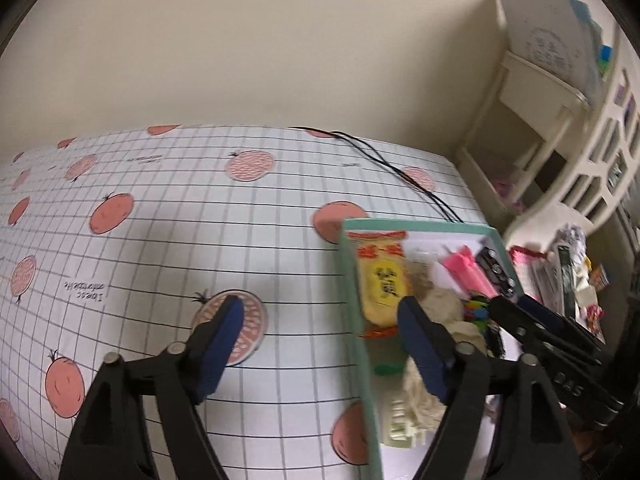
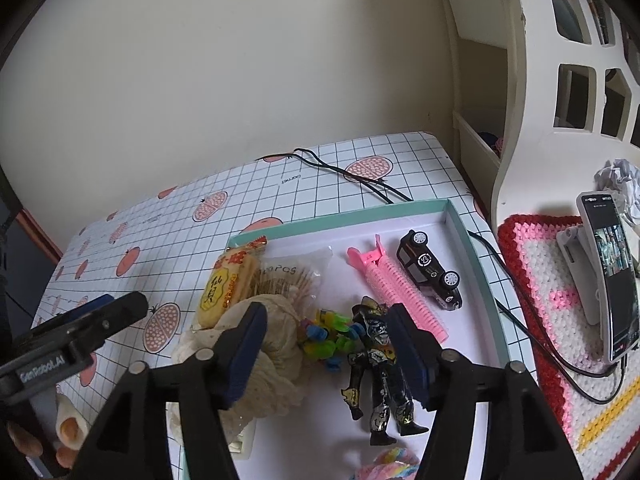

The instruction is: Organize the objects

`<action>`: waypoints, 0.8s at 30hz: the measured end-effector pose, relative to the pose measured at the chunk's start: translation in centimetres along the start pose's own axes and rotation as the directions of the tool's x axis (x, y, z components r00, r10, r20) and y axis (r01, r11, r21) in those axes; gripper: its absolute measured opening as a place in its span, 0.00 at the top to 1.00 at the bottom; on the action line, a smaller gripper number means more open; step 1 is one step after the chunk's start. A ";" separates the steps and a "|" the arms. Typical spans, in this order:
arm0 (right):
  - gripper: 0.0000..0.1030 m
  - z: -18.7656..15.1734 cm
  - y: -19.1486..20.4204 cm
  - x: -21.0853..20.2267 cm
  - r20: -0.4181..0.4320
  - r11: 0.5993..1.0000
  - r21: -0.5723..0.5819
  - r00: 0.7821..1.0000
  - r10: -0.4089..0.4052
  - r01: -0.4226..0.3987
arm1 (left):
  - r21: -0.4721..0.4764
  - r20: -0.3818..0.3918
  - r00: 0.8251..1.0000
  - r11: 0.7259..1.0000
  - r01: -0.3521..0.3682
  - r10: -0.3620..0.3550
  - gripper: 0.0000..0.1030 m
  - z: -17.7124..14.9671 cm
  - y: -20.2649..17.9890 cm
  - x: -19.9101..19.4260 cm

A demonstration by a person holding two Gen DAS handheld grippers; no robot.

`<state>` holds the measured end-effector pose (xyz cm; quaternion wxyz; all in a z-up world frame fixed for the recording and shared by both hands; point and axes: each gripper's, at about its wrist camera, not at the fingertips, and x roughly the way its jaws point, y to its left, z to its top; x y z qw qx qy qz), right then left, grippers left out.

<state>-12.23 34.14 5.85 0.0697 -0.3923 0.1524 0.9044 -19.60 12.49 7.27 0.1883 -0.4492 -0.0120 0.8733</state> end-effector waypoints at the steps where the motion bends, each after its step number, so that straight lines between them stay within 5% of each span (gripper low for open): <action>1: 0.33 0.0 0.0 0.0 0.000 1.000 0.000 1.000 0.000 0.000 | -0.013 0.002 1.000 1.000 -0.006 0.006 0.15 0.0 0.4 0.1; 10: 0.06 -0.1 0.2 0.1 0.002 1.000 -0.004 1.000 0.007 -0.007 | -0.064 0.014 0.997 0.995 -0.072 0.073 0.00 0.2 2.5 0.5; 24: 0.00 -0.2 0.6 -0.1 0.009 1.000 -0.025 1.000 -0.019 0.019 | -0.096 0.011 0.997 0.992 -0.079 0.081 0.00 0.2 3.8 0.4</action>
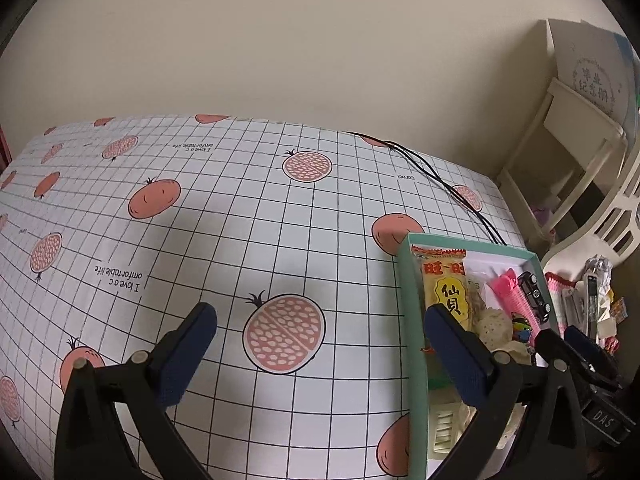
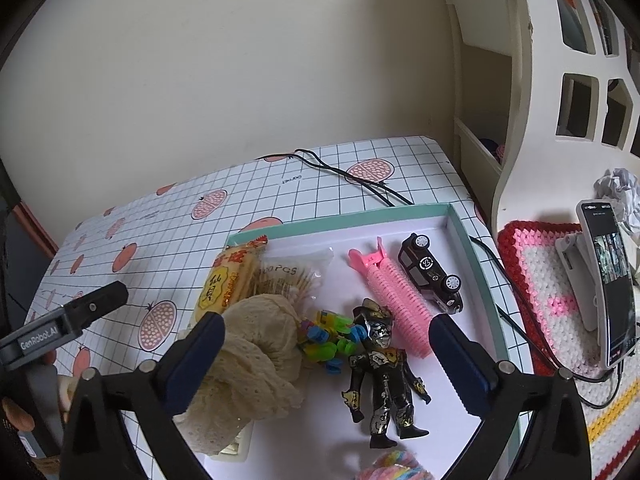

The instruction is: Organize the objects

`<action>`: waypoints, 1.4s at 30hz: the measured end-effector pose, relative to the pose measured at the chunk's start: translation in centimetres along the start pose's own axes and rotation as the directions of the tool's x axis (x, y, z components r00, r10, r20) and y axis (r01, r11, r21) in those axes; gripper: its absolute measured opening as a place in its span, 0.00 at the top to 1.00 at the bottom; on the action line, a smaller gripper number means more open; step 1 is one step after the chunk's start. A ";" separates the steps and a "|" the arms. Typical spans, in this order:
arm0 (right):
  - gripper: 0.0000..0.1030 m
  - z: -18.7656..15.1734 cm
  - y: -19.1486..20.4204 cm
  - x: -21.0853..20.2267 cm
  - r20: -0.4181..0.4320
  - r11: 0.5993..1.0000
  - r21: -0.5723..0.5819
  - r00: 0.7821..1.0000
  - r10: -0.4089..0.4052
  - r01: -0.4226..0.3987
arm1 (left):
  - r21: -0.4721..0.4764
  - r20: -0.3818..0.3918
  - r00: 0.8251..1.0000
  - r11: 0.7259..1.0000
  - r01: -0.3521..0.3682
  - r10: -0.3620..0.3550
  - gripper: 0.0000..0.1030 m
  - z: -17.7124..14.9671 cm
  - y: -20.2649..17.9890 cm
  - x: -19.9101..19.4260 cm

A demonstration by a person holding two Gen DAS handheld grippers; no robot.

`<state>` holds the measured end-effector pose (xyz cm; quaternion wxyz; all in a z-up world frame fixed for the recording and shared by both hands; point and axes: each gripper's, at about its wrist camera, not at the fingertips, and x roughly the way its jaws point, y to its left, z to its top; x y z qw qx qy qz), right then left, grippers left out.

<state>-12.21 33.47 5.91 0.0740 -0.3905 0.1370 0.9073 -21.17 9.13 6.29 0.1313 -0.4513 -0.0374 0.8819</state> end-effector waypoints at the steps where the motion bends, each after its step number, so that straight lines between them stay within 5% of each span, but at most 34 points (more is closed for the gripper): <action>1: 0.00 0.0 0.1 0.0 -0.001 1.000 -0.001 1.000 0.000 0.000 | -0.005 -0.002 1.000 1.000 -0.001 0.001 0.00 0.0 0.2 0.0; 19: 0.00 -0.7 1.6 -1.1 -0.012 1.000 0.017 1.000 0.023 -0.023 | -0.068 0.004 0.997 0.994 -0.083 0.083 0.00 -1.0 1.9 -1.3; 30: 0.00 -1.9 4.0 -3.8 0.002 0.999 -0.026 1.000 0.020 -0.020 | 0.022 0.028 0.994 0.994 -0.110 0.109 0.00 -2.6 1.0 -3.8; 42: 0.00 -4.4 5.2 -7.2 0.018 0.999 -0.018 0.999 0.033 -0.032 | 0.001 0.028 0.993 0.993 -0.114 0.114 0.00 -6.3 1.8 -6.3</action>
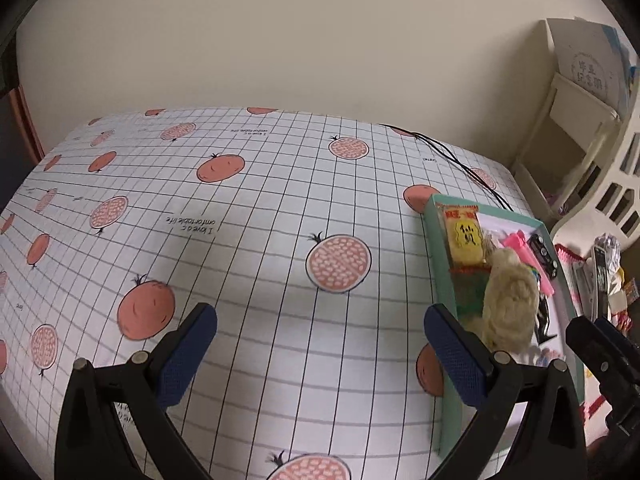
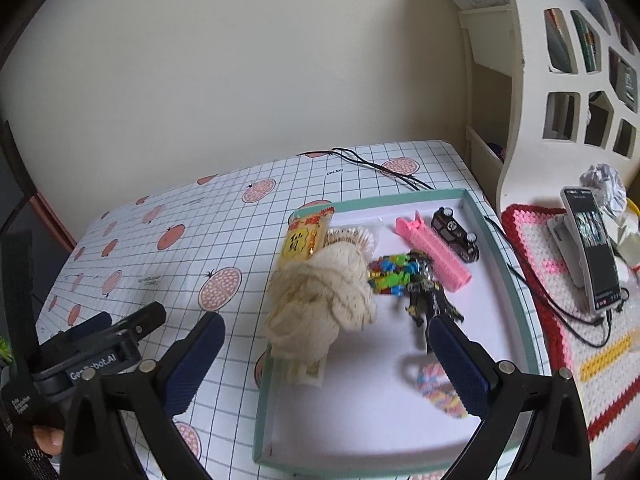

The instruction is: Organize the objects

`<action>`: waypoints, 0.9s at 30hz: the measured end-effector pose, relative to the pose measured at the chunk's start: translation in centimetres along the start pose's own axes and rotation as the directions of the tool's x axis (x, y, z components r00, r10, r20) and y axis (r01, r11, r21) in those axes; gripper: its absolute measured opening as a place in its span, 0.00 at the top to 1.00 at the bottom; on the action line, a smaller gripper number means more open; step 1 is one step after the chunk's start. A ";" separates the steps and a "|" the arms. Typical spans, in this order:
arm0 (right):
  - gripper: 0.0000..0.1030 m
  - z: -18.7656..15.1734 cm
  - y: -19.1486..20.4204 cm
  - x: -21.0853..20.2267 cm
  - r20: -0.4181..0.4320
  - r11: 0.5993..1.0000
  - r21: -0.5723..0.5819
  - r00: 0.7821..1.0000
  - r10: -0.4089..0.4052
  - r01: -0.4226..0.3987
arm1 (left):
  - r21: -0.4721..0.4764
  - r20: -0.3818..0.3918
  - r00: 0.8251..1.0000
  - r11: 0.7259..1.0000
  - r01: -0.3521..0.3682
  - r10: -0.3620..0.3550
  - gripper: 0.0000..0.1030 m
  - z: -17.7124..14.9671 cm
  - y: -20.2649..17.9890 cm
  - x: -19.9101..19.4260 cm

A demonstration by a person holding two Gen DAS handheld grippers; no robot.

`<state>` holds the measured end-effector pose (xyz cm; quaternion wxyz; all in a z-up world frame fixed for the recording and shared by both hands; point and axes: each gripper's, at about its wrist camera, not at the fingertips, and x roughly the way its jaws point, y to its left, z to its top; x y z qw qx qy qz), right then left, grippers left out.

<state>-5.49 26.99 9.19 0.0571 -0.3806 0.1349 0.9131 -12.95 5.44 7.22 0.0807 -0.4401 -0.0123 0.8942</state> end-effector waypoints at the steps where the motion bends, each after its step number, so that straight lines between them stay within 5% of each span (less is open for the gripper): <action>1: 0.00 -0.2 0.1 -0.2 -0.001 1.000 -0.002 1.000 0.000 0.000 | 0.002 0.001 1.000 1.000 0.002 -0.002 0.00 -0.3 0.0 -0.2; 27: 0.00 -8.9 0.5 -3.1 0.010 0.999 0.050 1.000 -0.008 0.007 | 0.061 0.014 1.000 0.998 -0.002 0.002 0.00 -9.3 1.5 -4.1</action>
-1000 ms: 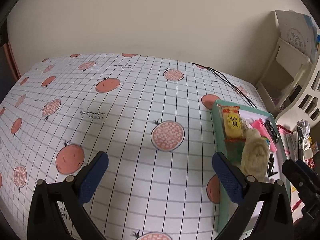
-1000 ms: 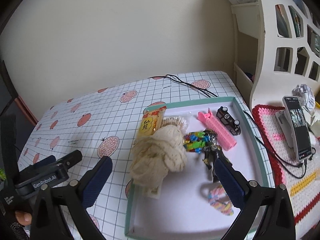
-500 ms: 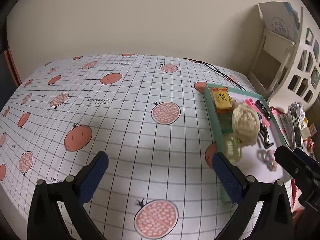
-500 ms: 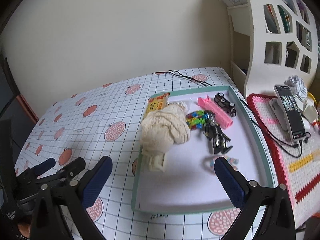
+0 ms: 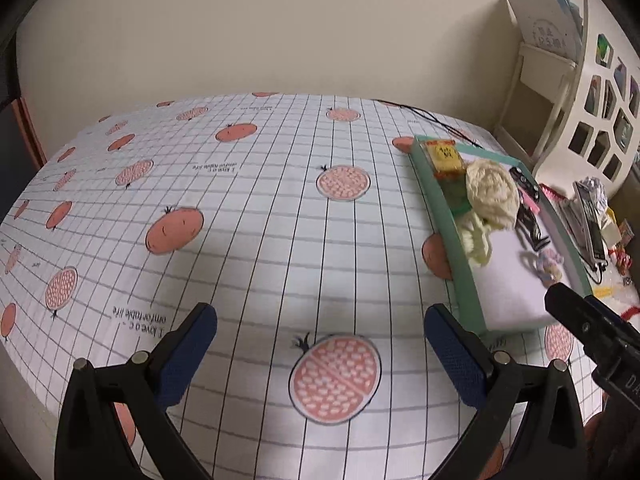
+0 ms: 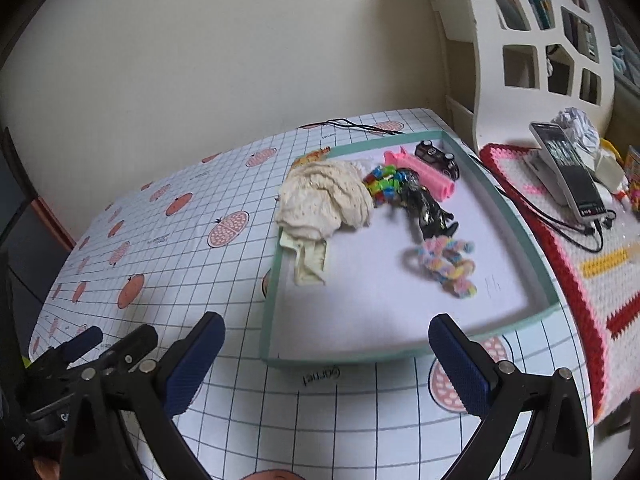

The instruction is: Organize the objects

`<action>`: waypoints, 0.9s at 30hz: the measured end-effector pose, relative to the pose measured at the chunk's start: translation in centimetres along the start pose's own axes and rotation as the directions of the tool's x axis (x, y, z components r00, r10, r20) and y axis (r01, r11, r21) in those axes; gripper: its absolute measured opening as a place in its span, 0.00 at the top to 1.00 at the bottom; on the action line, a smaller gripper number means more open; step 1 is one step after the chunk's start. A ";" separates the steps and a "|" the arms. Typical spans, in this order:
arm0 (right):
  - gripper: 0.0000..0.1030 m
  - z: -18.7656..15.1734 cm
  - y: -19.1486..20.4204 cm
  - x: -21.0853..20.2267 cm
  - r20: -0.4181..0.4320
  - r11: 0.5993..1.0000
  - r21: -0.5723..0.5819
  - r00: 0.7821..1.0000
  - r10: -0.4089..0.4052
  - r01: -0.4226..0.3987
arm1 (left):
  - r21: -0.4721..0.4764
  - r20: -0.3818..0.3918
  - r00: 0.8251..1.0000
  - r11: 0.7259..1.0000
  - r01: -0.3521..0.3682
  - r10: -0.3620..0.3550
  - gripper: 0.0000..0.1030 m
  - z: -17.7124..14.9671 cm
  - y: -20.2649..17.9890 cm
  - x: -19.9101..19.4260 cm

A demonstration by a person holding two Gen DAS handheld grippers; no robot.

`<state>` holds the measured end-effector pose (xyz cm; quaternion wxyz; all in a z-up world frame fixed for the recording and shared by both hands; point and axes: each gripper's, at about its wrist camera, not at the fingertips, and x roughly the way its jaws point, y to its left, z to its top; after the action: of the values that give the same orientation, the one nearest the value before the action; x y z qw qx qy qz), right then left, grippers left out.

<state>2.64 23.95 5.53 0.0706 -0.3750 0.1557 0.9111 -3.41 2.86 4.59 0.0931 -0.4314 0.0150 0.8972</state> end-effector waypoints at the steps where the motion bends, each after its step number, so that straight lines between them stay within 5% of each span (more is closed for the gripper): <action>1: 0.00 -0.3 0.0 -0.1 0.001 1.000 -0.001 1.000 -0.003 0.003 | -0.001 -0.003 1.000 1.000 -0.001 0.001 0.00 -0.4 0.2 0.0; 27: 0.00 -5.9 0.2 0.1 -0.032 0.995 -0.064 0.996 -0.083 0.081 | -0.023 -0.094 0.995 0.999 -0.046 0.043 0.00 -5.4 3.1 1.5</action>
<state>6.38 21.75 1.53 0.0936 -0.3989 0.1130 0.9052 -0.68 -0.52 -0.16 0.0669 -0.4736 0.0177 0.8780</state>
